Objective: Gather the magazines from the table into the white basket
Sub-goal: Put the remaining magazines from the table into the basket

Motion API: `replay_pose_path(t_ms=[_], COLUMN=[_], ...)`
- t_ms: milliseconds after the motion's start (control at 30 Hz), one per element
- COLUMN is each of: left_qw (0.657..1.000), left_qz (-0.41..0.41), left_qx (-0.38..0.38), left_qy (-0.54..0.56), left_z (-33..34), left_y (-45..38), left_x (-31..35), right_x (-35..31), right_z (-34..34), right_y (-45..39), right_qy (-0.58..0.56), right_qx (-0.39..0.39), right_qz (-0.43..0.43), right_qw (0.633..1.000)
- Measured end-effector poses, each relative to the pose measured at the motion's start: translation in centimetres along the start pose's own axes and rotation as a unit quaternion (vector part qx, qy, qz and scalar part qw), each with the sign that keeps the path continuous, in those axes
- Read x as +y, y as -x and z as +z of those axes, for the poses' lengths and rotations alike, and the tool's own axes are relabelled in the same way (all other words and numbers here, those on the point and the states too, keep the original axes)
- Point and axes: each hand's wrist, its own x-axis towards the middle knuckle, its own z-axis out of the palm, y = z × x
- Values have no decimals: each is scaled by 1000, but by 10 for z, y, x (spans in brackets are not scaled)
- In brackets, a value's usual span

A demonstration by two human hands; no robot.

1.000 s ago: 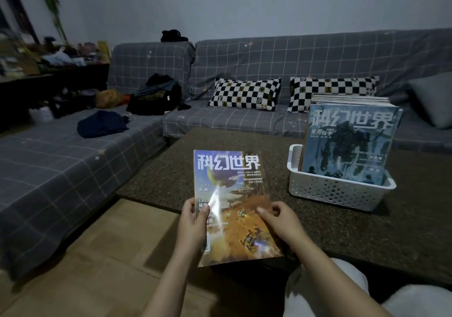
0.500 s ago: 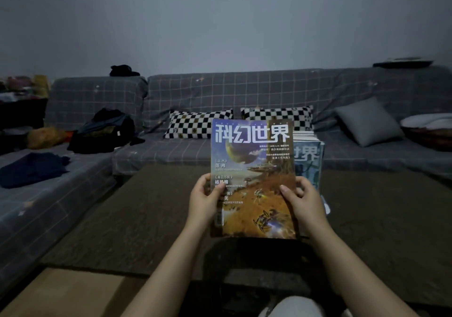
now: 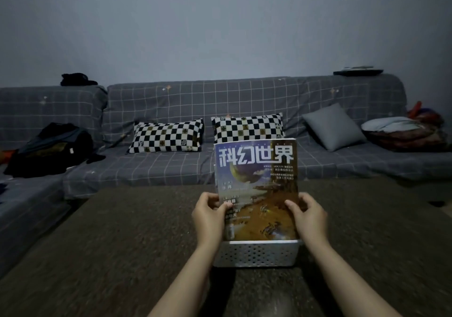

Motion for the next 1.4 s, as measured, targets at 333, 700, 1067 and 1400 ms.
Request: replay_pose_path(t_ms=[333,700,1067,1400], left_qw=[995,948,910,918], left_qz=[-53,-85,-91,-17], left_qx=[-49,-268,-366,-292], left_qy=[-76,151,171,267], left_z=[-5,5,21,33], left_y=[-5,-62,-107,-106], left_x=[-36,-4,-3,-18], right_x=[24,-6,8,1], right_z=[12,12,18,15], right_y=[9,-55,-92,-96], right_qy=[56,-109,-285,-380], right_qx=[-3,-233,-302,-329], right_qz=[49,80,129,132], right_qw=[997,963,900,854])
